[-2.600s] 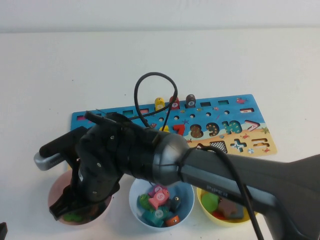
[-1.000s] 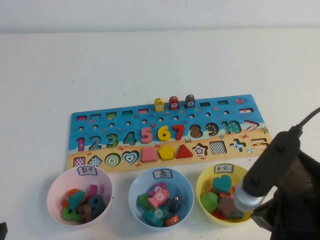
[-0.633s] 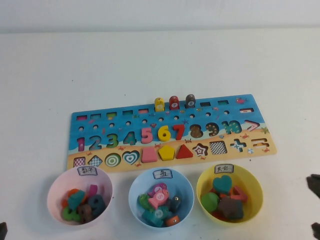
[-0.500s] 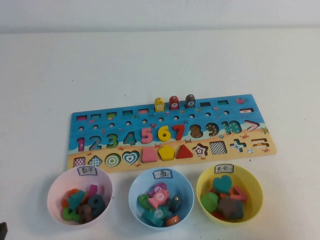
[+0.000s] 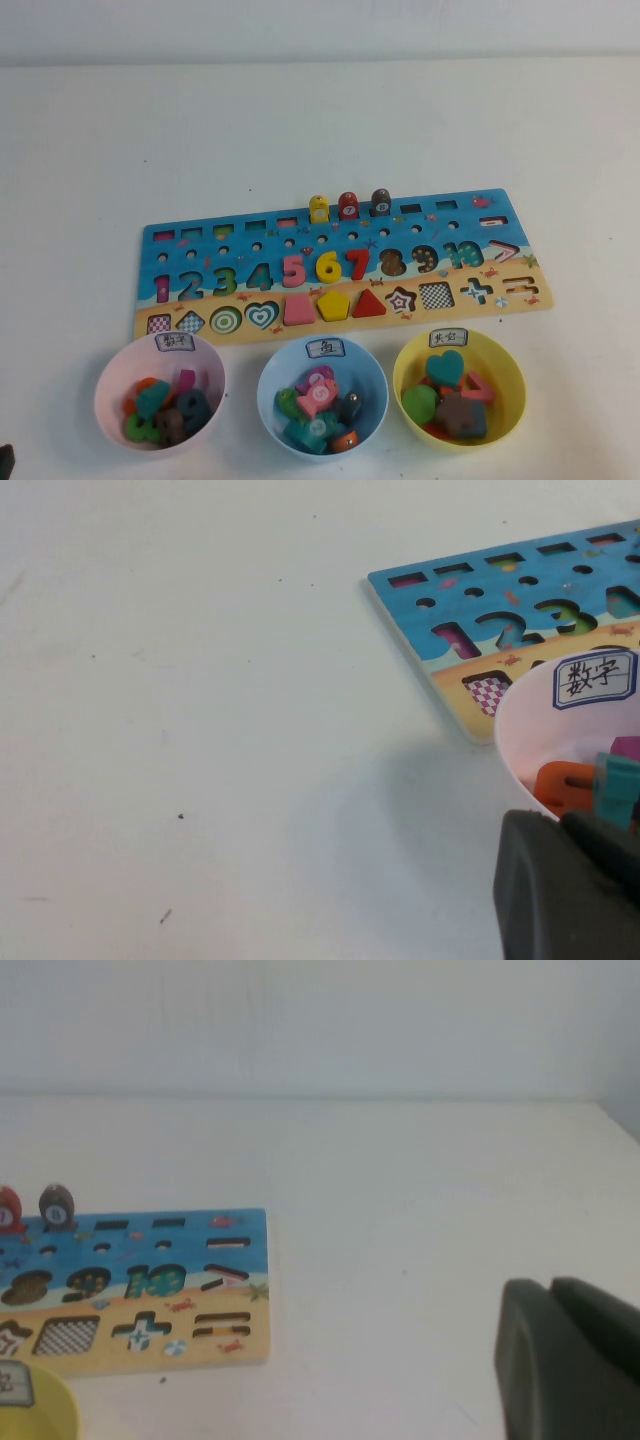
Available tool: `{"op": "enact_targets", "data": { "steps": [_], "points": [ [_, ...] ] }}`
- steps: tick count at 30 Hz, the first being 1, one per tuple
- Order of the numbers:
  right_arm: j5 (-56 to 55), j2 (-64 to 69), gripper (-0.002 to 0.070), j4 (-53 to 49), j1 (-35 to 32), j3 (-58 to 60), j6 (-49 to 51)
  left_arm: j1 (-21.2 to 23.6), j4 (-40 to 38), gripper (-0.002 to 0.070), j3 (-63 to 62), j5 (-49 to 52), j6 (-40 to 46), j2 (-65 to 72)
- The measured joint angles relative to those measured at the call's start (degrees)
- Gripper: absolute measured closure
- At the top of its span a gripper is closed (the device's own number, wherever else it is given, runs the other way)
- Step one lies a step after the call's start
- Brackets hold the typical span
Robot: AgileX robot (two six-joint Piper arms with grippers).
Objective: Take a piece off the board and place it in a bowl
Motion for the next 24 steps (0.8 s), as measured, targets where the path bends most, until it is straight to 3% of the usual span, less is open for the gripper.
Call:
{"op": "enact_targets", "data": {
  "steps": [14,24],
  "points": [
    [3.0,-5.3,0.0694,4.3,0.0,0.5,0.0,0.0,0.1,0.0674,0.0,0.0,0.0,0.0],
    [7.8,-5.3,0.0694,25.0,0.0,0.5,-22.3,0.0,0.1,0.0674,0.0,0.0,0.0,0.0]
  ]
}}
